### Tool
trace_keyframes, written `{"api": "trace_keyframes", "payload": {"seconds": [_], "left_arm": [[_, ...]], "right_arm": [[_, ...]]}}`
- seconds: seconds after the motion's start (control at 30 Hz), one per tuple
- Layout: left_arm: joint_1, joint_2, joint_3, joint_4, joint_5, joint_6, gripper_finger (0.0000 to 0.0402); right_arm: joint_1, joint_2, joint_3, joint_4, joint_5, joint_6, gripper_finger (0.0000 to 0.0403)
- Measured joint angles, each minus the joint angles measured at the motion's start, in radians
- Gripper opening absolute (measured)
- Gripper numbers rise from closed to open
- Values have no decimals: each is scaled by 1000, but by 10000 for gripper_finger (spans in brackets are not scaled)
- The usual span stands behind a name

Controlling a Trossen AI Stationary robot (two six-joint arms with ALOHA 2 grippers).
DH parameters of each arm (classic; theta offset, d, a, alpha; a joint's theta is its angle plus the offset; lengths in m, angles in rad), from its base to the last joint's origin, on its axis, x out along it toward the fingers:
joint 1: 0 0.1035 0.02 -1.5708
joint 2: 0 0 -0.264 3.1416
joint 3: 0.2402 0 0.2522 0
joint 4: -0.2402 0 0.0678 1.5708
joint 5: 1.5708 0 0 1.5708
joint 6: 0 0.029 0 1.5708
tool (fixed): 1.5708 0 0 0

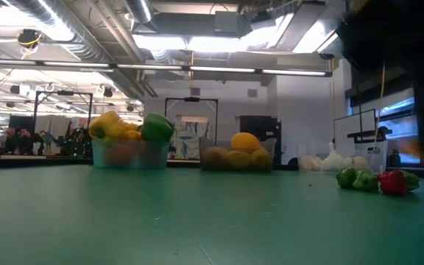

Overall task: Sort produce into baskets
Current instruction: Put the yellow chili pepper into the dark blue bin

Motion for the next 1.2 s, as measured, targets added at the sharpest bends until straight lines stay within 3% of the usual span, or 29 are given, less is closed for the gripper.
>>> {"api": "trace_keyframes", "payload": {"seconds": [0.23,0.53,0.8,1.03,1.2], "left_arm": [[0,0,0,0,-1,0,308],[0,0,0,0,-5,-1,308],[0,0,0,0,-6,-2,308],[0,0,0,0,-7,-5,308],[0,0,0,0,-6,0,308]], "right_arm": [[-94,4,171,108,186,-269,10],[-242,159,422,360,191,-758,11],[-324,410,762,455,23,-1045,11],[-327,622,1015,454,-107,-1092,11],[-314,704,1069,467,-152,-1093,11]]}}
